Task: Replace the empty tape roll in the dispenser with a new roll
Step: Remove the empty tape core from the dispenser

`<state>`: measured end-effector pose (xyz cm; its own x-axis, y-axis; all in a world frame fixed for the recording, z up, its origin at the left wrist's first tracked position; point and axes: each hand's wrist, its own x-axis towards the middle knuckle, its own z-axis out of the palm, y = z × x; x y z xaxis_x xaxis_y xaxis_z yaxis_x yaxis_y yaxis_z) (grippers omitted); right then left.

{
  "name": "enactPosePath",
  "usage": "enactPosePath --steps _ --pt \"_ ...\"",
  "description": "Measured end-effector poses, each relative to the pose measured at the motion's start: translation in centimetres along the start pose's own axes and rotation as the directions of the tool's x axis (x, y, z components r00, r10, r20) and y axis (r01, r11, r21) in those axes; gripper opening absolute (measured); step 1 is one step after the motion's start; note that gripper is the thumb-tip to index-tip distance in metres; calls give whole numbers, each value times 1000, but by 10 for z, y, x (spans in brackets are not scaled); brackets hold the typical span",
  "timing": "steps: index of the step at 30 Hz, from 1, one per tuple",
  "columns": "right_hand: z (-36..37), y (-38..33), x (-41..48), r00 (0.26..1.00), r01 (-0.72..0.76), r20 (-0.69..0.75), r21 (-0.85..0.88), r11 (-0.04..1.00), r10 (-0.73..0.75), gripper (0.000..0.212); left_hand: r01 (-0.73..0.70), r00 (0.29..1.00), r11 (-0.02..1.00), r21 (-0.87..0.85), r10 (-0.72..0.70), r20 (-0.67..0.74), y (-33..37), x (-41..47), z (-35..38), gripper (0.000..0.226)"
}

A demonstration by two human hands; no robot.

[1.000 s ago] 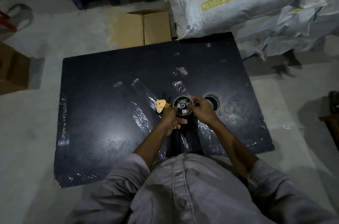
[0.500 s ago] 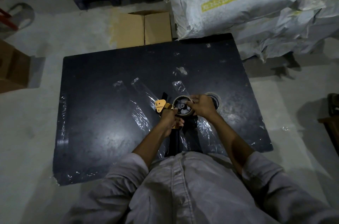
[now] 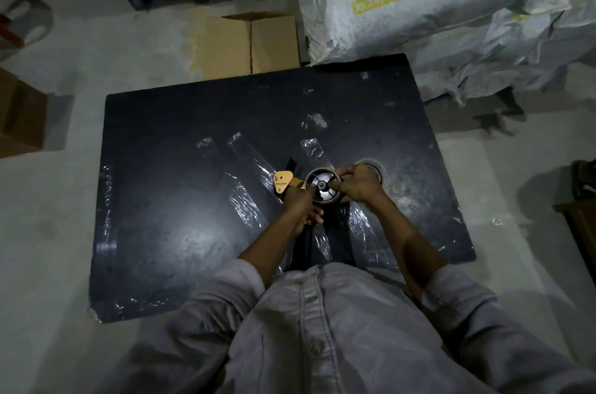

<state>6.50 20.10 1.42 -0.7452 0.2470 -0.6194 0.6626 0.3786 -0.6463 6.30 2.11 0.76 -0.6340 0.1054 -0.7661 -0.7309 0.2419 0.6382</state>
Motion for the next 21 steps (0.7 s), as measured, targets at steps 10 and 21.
enactPosePath --steps 10,21 --pt "7 11 9 993 -68 -102 -35 997 65 39 -24 978 996 82 41 -202 -8 7 14 32" --pt "16 18 -11 990 5 -136 -230 973 -37 30 9 911 963 269 103 -399 -25 7 16 29"
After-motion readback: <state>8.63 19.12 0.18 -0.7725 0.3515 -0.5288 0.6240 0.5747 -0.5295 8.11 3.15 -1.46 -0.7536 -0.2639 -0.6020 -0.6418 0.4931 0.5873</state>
